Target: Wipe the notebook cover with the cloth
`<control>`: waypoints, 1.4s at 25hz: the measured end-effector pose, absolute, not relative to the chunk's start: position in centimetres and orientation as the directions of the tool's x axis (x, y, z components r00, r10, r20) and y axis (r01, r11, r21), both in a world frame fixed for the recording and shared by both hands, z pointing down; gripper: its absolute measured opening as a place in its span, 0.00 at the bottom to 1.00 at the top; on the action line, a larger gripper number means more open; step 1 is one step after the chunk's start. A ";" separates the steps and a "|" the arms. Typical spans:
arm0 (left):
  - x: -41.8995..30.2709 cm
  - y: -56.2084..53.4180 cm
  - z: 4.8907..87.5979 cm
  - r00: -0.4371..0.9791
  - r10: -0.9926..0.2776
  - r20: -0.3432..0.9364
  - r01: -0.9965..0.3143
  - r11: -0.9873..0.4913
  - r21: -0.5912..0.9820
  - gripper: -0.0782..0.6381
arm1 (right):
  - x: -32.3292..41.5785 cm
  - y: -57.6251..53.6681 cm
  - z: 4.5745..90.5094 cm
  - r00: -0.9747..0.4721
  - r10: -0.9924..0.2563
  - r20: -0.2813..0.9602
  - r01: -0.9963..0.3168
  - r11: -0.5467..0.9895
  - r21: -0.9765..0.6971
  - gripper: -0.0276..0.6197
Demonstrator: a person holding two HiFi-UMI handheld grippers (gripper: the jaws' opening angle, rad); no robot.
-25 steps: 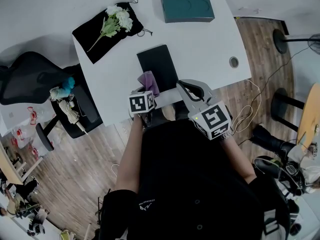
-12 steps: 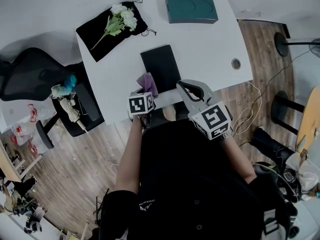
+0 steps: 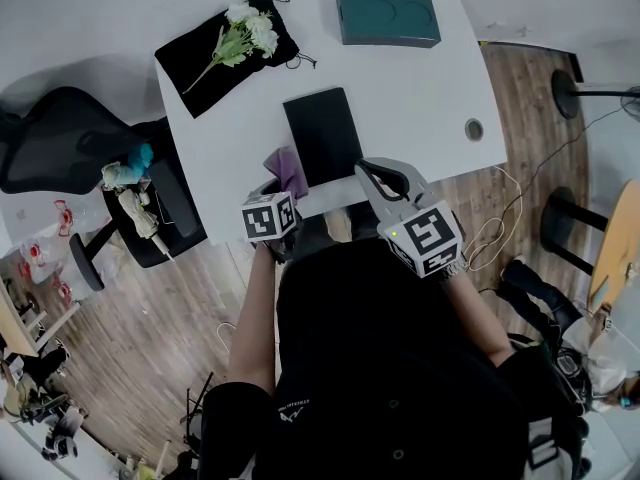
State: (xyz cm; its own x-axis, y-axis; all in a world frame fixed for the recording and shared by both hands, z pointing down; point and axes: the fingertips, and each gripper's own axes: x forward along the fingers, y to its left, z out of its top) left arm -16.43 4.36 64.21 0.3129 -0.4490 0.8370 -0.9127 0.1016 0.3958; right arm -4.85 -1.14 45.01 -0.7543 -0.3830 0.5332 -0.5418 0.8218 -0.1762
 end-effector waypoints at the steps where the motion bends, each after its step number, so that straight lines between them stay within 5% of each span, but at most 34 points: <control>1: -16.3 4.2 63.5 0.318 -0.468 0.825 -0.909 0.096 0.405 0.23 | -4.8 -1.2 45.1 -0.755 -0.380 0.535 -0.540 0.823 -0.178 0.05; 21: -13.5 3.7 51.8 0.271 -0.735 0.622 -0.897 0.043 0.441 0.23 | -3.6 -1.7 46.0 -0.763 -0.343 0.548 -0.514 0.836 -0.193 0.05; 35: -15.1 -0.7 41.6 0.183 -0.887 0.424 -0.931 -0.017 0.366 0.23 | -4.1 -4.6 40.1 -0.816 -0.413 0.404 -0.520 0.830 -0.202 0.05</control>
